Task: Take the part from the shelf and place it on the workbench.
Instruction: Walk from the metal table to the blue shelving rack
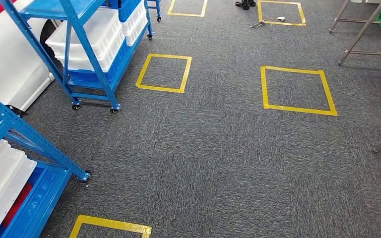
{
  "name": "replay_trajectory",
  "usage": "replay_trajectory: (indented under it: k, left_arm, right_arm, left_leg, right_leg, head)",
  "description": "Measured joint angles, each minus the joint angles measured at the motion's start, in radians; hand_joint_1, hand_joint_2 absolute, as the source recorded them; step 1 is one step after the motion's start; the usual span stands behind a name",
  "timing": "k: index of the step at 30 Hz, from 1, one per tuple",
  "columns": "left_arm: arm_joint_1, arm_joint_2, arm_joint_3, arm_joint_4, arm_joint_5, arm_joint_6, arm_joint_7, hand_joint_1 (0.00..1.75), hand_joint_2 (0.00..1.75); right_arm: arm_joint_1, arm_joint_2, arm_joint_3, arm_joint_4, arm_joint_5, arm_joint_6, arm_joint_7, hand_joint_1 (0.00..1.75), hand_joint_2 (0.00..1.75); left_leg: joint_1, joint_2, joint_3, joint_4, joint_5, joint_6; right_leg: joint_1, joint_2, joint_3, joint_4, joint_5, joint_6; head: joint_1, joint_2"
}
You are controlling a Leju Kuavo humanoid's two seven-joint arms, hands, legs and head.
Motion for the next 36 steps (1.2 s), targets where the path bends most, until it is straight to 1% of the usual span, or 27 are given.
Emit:
replay_trajectory:
  k: [1,2,3,4,5,7,9,10,11,12,13,14,16,17,18,20,22,24,26,28,29,30,31,32,34,35,36]
  left_arm:
    - [-0.004,0.001,0.000,0.000,-0.003,-0.003,-0.001,0.00,0.00]
    - [-0.008,0.002,0.000,0.000,-0.006,-0.005,-0.002,0.00,0.00]
    - [-0.010,0.003,0.000,0.000,-0.011,-0.008,-0.003,0.00,0.00]
    - [-0.010,0.004,0.000,0.000,-0.014,-0.010,-0.002,0.00,0.00]
    - [-0.008,0.006,0.000,0.000,-0.018,-0.011,0.000,0.00,0.00]
    - [-0.009,0.007,0.000,0.000,-0.024,-0.013,0.008,0.00,0.00]
    - [-0.018,0.007,0.000,0.000,-0.029,-0.014,0.020,0.00,0.00]
    - [-0.022,0.007,0.000,0.000,-0.029,-0.014,0.025,0.00,0.00]
    - [-0.024,0.007,0.000,0.000,-0.030,-0.015,0.028,0.00,0.00]
    - [-0.024,0.007,0.000,0.000,-0.030,-0.016,0.031,0.00,0.00]
    - [-0.024,0.007,0.000,0.000,-0.030,-0.016,0.033,0.00,0.00]
    - [-0.024,0.006,0.000,0.000,-0.030,-0.017,0.036,0.00,0.00]
    - [-0.026,0.005,0.000,0.000,-0.030,-0.020,0.039,0.00,0.00]
    - [-0.027,0.005,0.000,0.000,-0.030,-0.021,0.041,0.00,0.00]
    - [-0.028,0.005,0.000,0.000,-0.030,-0.023,0.041,0.00,0.00]
    - [-0.026,0.005,0.000,0.000,-0.033,-0.025,0.043,0.00,0.00]
    - [-0.024,0.005,0.000,0.000,-0.036,-0.026,0.044,0.00,0.00]
    - [-0.024,0.004,0.000,0.000,-0.036,-0.026,0.044,0.00,0.00]
    - [-0.024,0.004,0.000,0.000,-0.037,-0.027,0.044,0.00,0.00]
    - [-0.028,0.003,0.000,0.000,-0.044,-0.029,0.045,0.00,0.00]
    - [-0.029,0.003,0.000,0.000,-0.048,-0.031,0.045,0.00,0.00]
    - [-0.030,0.003,-0.001,0.000,-0.052,-0.032,0.045,0.00,0.00]
    - [-0.028,0.003,-0.001,0.000,-0.053,-0.033,0.045,0.00,0.00]
    - [-0.028,0.003,-0.001,0.000,-0.054,-0.033,0.045,0.00,0.00]
    - [-0.033,0.003,-0.001,0.000,-0.055,-0.033,0.045,0.00,0.00]
    - [-0.034,0.003,-0.001,0.000,-0.056,-0.034,0.044,0.00,0.00]
    - [-0.034,0.003,-0.001,0.000,-0.058,-0.034,0.044,0.00,0.00]
  right_arm:
    - [-0.001,0.000,0.000,0.000,-0.001,0.001,0.000,0.00,0.00]
    - [-0.004,0.000,0.000,0.000,-0.003,0.001,0.001,0.00,0.00]
    - [-0.006,0.001,0.000,0.000,-0.006,0.002,0.002,0.00,0.00]
    - [-0.011,0.001,0.000,0.000,-0.008,0.002,0.004,0.00,0.00]
    - [-0.015,0.002,-0.001,0.000,-0.010,0.002,0.006,0.00,0.00]
    - [-0.018,0.003,-0.001,0.000,-0.011,0.006,0.012,0.00,0.00]
    - [-0.015,0.003,-0.001,0.000,-0.008,0.013,0.018,0.00,0.00]
    - [-0.013,0.003,-0.001,0.000,-0.005,0.015,0.021,0.00,0.00]
    - [-0.012,0.003,-0.001,0.000,-0.002,0.017,0.022,0.00,0.00]
    - [-0.011,0.003,-0.001,0.000,0.001,0.018,0.022,0.00,0.00]
    - [-0.011,0.002,-0.001,0.000,0.003,0.018,0.022,0.00,0.00]
    - [-0.011,0.001,-0.001,0.000,0.005,0.019,0.022,0.00,0.00]
    - [-0.010,-0.001,0.000,0.000,0.007,0.021,0.023,0.00,0.00]
    - [-0.010,-0.002,0.000,0.000,0.008,0.023,0.023,0.00,0.00]
    - [-0.011,-0.002,0.000,0.000,0.009,0.026,0.023,0.00,0.00]
    - [-0.016,-0.004,0.000,0.000,0.010,0.030,0.024,0.00,0.00]
    - [-0.018,-0.005,0.000,0.000,0.010,0.033,0.024,0.00,0.00]
    - [-0.018,-0.005,0.000,0.000,0.010,0.033,0.025,0.00,0.00]
    - [-0.018,-0.005,0.000,0.000,0.010,0.033,0.025,0.00,0.00]
    - [-0.014,-0.005,0.001,0.000,0.013,0.034,0.025,0.00,0.00]
    - [-0.012,-0.005,0.002,0.000,0.016,0.035,0.024,0.00,0.00]
    - [-0.010,-0.005,0.004,0.000,0.018,0.036,0.024,0.00,0.00]
    - [-0.010,-0.005,0.006,0.000,0.021,0.036,0.024,0.00,0.00]
    - [-0.010,-0.005,0.007,0.000,0.021,0.036,0.024,0.00,0.00]
    - [-0.009,-0.005,0.009,0.000,0.021,0.038,0.024,0.00,0.00]
    - [-0.010,-0.005,0.010,0.000,0.021,0.040,0.023,0.00,0.00]
    - [-0.012,-0.005,0.011,0.000,0.021,0.042,0.023,0.00,0.00]
  left_leg:
    - [-0.004,0.021,0.032,-0.059,0.018,0.007]
    - [-0.009,0.036,0.048,-0.095,0.026,0.014]
    - [-0.013,0.038,0.051,-0.108,0.026,0.019]
    - [-0.013,0.026,0.049,-0.109,0.028,0.024]
    - [-0.011,0.015,0.049,-0.113,0.032,0.028]
    - [-0.005,-0.005,0.051,-0.121,0.042,0.039]
    - [-0.002,-0.028,0.048,-0.123,0.048,0.047]
    - [-0.002,-0.042,0.045,-0.123,0.050,0.048]
    - [-0.002,-0.056,0.044,-0.122,0.050,0.048]
    - [-0.001,-0.070,0.044,-0.121,0.051,0.047]
    - [-0.001,-0.085,0.044,-0.119,0.051,0.045]
    - [0.000,-0.099,0.045,-0.117,0.051,0.042]
    - [0.001,-0.125,0.042,-0.111,0.049,0.032]
    - [0.001,-0.136,0.038,-0.108,0.049,0.025]
    - [0.002,-0.145,0.035,-0.107,0.050,0.018]
    - [0.004,-0.159,0.028,-0.110,0.053,0.003]
    - [0.006,-0.162,0.026,-0.111,0.054,-0.004]
    - [0.007,-0.155,0.026,-0.108,0.052,-0.005]
    - [0.007,-0.120,0.018,-0.090,0.039,-0.005]
    - [0.006,-0.069,-0.048,0.053,-0.031,-0.009]
    - [0.006,-0.054,-0.076,0.117,-0.057,-0.012]
    - [0.007,-0.045,-0.088,0.152,-0.065,-0.013]
    - [0.006,-0.035,-0.063,0.110,-0.036,-0.011]
    - [0.004,-0.013,-0.022,0.034,-0.005,-0.007]
    - [-0.005,0.026,0.036,-0.080,0.030,0.007]
    - [-0.009,0.034,0.044,-0.101,0.032,0.014]
    - [-0.012,0.027,0.042,-0.103,0.031,0.020]
  right_leg:
    - [0.003,-0.011,0.002,0.001,-0.002,0.004]
    - [0.005,-0.021,0.004,0.002,-0.004,0.009]
    - [0.006,-0.032,0.005,0.002,-0.005,0.013]
    - [0.006,-0.042,0.007,0.002,-0.005,0.018]
    - [0.004,-0.039,0.009,0.004,-0.008,0.024]
    - [-0.002,0.015,-0.005,0.042,-0.038,0.035]
    - [-0.009,0.076,-0.058,0.158,-0.104,0.043]
    - [-0.011,0.086,-0.091,0.226,-0.134,0.046]
    - [-0.014,0.088,-0.115,0.274,-0.147,0.048]
    - [-0.016,0.089,-0.122,0.286,-0.138,0.050]
    - [-0.019,0.092,-0.111,0.258,-0.110,0.051]
    - [-0.023,0.101,-0.083,0.196,-0.070,0.052]
    - [-0.028,0.144,-0.026,0.067,-0.012,0.051]
    - [-0.029,0.159,-0.012,0.031,-0.001,0.048]
    - [-0.026,0.165,-0.008,0.019,-0.001,0.044]
    - [-0.023,0.144,-0.008,0.015,0.003,0.032]
    - [-0.026,0.131,-0.007,0.008,0.007,0.022]
    - [-0.028,0.127,-0.006,0.005,0.009,0.019]
    - [-0.026,0.118,-0.005,0.003,0.010,0.014]
    - [-0.019,0.082,-0.006,0.002,0.008,0.005]
    - [-0.016,0.060,-0.006,0.002,0.007,0.001]
    - [-0.012,0.037,-0.005,0.003,0.004,0.000]
    - [-0.011,0.021,-0.003,0.003,0.003,0.001]
    - [-0.009,0.009,0.000,0.004,0.000,0.003]
    - [-0.004,-0.013,0.005,0.006,-0.005,0.011]
    - [-0.002,-0.023,0.007,0.007,-0.007,0.016]
    - [-0.001,-0.032,0.009,0.006,-0.008,0.021]
  head:
    - [0.000,0.000]
    - [0.000,0.000]
    - [0.000,0.000]
    - [0.000,0.000]
    - [0.000,0.000]
    - [0.000,0.000]
    - [0.000,0.000]
    - [0.000,0.000]
    - [0.000,0.000]
    - [0.000,0.000]
    - [0.000,0.000]
    - [0.000,0.000]
    - [0.000,0.000]
    - [0.000,0.000]
    - [0.000,0.000]
    - [0.000,0.000]
    - [0.000,0.000]
    - [0.000,0.000]
    - [0.000,0.000]
    - [0.000,0.000]
    - [0.000,0.000]
    - [0.000,0.000]
    - [0.000,0.000]
    - [0.000,0.000]
    - [0.000,0.000]
    - [0.000,0.000]
    - [0.000,0.000]
